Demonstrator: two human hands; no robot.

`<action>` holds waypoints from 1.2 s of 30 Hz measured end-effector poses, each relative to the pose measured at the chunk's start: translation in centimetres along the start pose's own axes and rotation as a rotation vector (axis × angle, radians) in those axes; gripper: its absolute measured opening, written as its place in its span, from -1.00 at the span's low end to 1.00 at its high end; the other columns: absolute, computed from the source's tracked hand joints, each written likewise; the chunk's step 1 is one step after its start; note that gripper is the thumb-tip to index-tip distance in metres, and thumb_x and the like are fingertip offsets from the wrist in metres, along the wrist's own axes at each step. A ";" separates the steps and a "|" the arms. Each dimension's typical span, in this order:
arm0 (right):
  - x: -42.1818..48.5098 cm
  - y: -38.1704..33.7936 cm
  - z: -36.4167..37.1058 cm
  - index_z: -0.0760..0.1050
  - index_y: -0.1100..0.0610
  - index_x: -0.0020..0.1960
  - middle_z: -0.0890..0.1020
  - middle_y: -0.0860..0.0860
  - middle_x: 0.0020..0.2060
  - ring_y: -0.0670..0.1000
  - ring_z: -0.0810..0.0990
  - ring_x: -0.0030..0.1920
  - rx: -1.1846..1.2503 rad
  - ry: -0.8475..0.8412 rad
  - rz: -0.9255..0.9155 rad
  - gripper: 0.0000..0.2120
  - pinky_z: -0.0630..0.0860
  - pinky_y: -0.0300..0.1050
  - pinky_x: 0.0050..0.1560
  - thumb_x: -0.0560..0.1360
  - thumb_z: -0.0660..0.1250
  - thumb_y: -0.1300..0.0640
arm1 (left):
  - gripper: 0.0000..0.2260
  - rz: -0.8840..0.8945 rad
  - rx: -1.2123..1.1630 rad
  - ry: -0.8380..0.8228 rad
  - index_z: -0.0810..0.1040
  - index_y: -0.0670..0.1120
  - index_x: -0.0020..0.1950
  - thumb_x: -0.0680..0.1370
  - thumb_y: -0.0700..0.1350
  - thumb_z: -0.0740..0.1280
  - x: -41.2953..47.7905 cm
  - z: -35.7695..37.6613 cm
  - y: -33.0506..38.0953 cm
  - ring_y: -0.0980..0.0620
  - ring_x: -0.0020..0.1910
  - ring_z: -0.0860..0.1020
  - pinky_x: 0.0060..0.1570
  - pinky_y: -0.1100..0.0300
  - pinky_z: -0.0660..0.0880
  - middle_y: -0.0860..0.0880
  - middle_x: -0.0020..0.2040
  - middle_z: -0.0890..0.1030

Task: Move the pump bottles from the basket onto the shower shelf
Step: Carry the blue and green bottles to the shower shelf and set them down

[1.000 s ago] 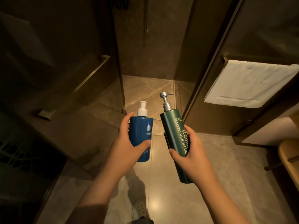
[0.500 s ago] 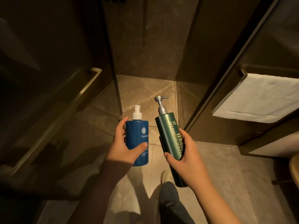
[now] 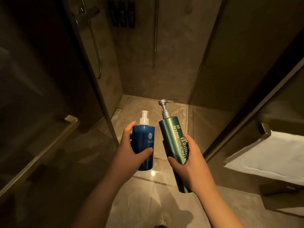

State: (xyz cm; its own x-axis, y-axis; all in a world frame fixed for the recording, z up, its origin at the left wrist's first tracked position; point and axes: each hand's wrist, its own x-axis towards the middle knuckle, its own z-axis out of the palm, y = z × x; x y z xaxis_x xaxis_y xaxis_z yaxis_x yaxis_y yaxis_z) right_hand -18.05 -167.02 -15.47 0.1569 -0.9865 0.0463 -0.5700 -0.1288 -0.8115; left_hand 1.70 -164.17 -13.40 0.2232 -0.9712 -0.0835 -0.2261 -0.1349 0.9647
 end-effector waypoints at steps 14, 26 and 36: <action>15.8 4.5 -3.0 0.02 -0.37 0.36 0.23 -0.57 0.00 -0.36 0.39 0.02 0.075 -0.063 0.029 -0.20 0.32 -0.43 -0.18 0.32 0.45 -0.11 | -0.22 -0.038 0.049 0.028 0.07 0.39 0.37 0.40 -0.10 0.48 14.5 4.8 2.0 0.34 0.00 0.41 -0.24 0.43 0.44 0.29 0.19 0.31; 34.7 4.1 -1.3 0.09 -0.28 0.39 0.33 -0.28 0.15 -0.37 0.38 -0.01 -0.026 -0.037 0.071 -0.22 0.30 -0.44 -0.20 0.33 0.46 -0.08 | -0.23 -0.011 -0.055 -0.054 0.12 0.41 0.35 0.37 -0.06 0.50 34.7 4.3 2.2 0.36 0.07 0.44 -0.29 0.45 0.44 0.35 0.18 0.34; 48.4 -1.2 3.7 0.09 -0.30 0.37 0.34 -0.30 0.18 -0.52 0.32 0.08 0.023 -0.077 -0.055 -0.25 0.32 -0.53 -0.20 0.33 0.45 -0.09 | -0.24 0.027 -0.058 0.100 0.14 0.38 0.36 0.38 -0.09 0.50 46.5 -1.5 2.6 0.59 -0.02 0.39 -0.30 0.57 0.40 0.40 0.12 0.34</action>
State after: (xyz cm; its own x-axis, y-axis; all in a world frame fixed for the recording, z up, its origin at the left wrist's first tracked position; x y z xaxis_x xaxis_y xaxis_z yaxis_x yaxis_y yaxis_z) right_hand -6.75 -214.28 -14.42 0.2493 -0.9673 0.0467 -0.5403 -0.1790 -0.8222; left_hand 12.97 -209.41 -14.42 0.3119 -0.9495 -0.0348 -0.1789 -0.0947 0.9793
